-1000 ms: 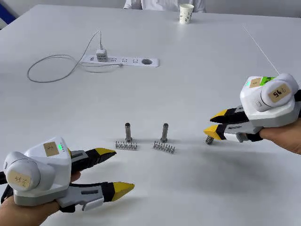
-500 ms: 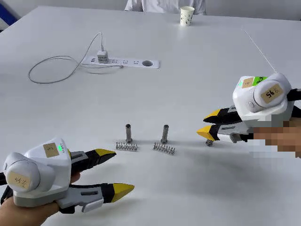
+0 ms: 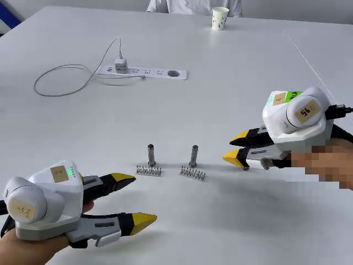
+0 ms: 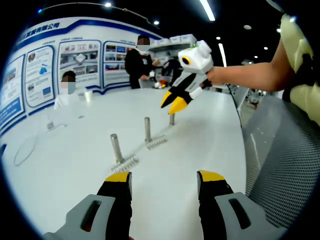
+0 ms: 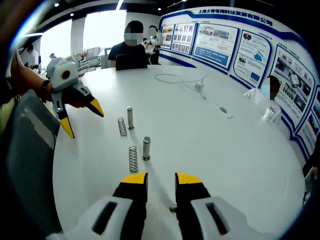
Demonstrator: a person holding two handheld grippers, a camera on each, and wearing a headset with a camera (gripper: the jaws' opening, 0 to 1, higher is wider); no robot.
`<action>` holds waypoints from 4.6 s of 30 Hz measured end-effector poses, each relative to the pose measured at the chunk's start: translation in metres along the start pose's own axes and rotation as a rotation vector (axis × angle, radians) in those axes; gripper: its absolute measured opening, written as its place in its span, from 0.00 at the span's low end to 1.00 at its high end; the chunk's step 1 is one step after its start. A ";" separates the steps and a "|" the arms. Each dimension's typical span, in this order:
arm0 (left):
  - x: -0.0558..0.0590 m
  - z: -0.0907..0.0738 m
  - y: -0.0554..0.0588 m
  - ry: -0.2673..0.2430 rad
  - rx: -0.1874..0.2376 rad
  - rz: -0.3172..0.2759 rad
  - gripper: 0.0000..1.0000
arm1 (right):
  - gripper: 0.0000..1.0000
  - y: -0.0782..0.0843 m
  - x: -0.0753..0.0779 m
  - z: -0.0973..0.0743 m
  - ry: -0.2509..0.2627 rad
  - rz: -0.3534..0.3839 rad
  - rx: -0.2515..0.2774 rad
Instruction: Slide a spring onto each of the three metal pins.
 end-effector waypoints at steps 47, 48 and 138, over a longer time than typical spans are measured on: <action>-0.005 -0.004 0.000 -0.018 0.008 -0.004 0.54 | 0.22 0.009 -0.036 0.038 -0.114 -0.004 -0.035; -0.005 -0.004 0.000 -0.018 0.007 -0.004 0.54 | 0.22 0.010 -0.037 0.039 -0.116 -0.002 -0.036; 0.002 0.012 -0.013 0.029 0.007 0.038 0.52 | 0.11 0.017 -0.057 0.034 -0.185 -0.020 -0.081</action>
Point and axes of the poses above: the centre of the closed fingertips' face, and the gripper's own axes: z roughly forward along the fingers, x roughly to its right, y roughly out of its underside, the point moved 3 cm from there along -z, roughly backward along the fingers, and after that the axes turned 6 degrees about x, right-handed, at the moved point
